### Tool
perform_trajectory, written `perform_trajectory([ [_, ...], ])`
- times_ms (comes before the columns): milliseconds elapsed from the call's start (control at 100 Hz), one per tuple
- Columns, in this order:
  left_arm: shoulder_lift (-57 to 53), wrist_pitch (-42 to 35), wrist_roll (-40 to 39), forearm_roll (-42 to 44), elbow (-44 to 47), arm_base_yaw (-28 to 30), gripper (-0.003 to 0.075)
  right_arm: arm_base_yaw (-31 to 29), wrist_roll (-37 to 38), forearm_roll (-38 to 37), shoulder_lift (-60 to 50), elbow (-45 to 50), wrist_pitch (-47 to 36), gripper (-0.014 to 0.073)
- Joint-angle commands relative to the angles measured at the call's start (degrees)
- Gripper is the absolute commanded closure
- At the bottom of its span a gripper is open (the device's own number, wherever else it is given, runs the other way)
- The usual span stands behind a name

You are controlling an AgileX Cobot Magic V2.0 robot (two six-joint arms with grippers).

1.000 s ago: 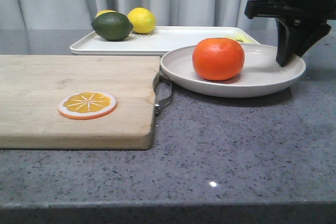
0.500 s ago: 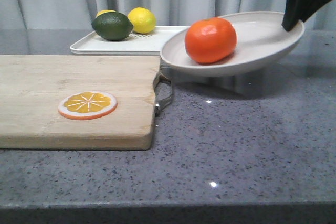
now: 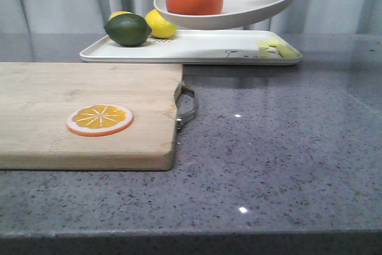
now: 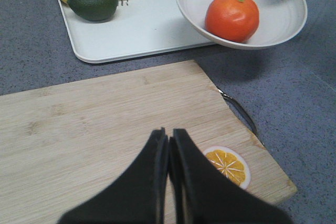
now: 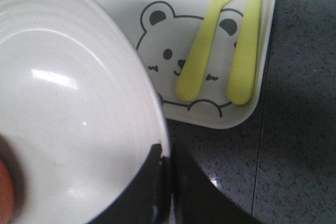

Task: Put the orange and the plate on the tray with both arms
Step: 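Lift the plate with the right gripper and carry it over the tray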

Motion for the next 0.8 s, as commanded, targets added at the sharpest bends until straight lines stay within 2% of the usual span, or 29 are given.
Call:
perform_trajectory([
  [0,0.1,-3.7,-0.5,-0.5,-1.6,0.1,0.0741,-0.3,-0.4,2.6,1.3,-7.2,0.6,0.0661],
  [250,0.1,-3.7,-0.5,-0.5,-1.6,0.1,0.0741,-0.3,-0.4,6.2,14.7,-25.2,4.9,0.0661],
  [460,0.1,-3.7,-0.5,-0.5,-1.6,0.1,0.0741,-1.2,0.3,6.4,23.4,-38.7,7.2,0.0661],
  [790,0.1,-3.7,-0.5,-0.5,-1.6,0.1,0.0741,-3.2,0.5,9.3,28.0,-41.5,4.2,0.0661],
])
